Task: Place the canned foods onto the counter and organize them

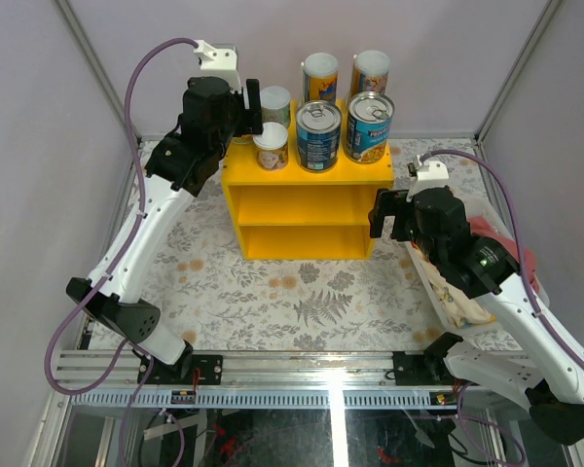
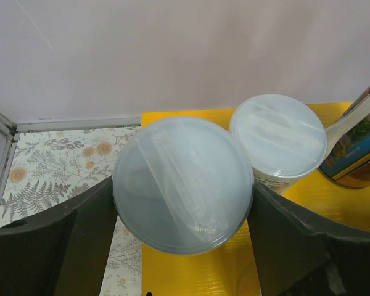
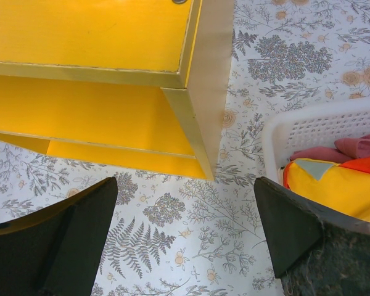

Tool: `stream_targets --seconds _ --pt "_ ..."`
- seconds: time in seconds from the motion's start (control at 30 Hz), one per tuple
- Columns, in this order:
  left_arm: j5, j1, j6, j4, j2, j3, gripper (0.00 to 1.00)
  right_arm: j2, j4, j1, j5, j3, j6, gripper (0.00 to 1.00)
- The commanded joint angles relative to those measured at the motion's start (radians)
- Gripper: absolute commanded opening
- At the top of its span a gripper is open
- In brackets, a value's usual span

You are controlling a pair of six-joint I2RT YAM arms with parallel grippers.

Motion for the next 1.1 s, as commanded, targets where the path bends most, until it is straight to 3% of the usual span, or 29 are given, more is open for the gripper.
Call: stream_targets --seconds 0.0,0.27,1.07 --pt "-0.013 -0.010 0.011 0.062 -0.040 -0.010 0.73 -0.013 0.040 -0.008 -0.004 0.007 -0.013 1.00" --pt "-0.007 -0.010 0.001 0.060 -0.045 -0.012 0.78 -0.011 0.041 -0.008 -0.008 0.015 -0.016 1.00" --pt "-0.016 -0.010 -0.010 0.071 -0.063 -0.003 0.80 -0.004 0.046 -0.008 -0.013 0.018 -0.017 1.00"
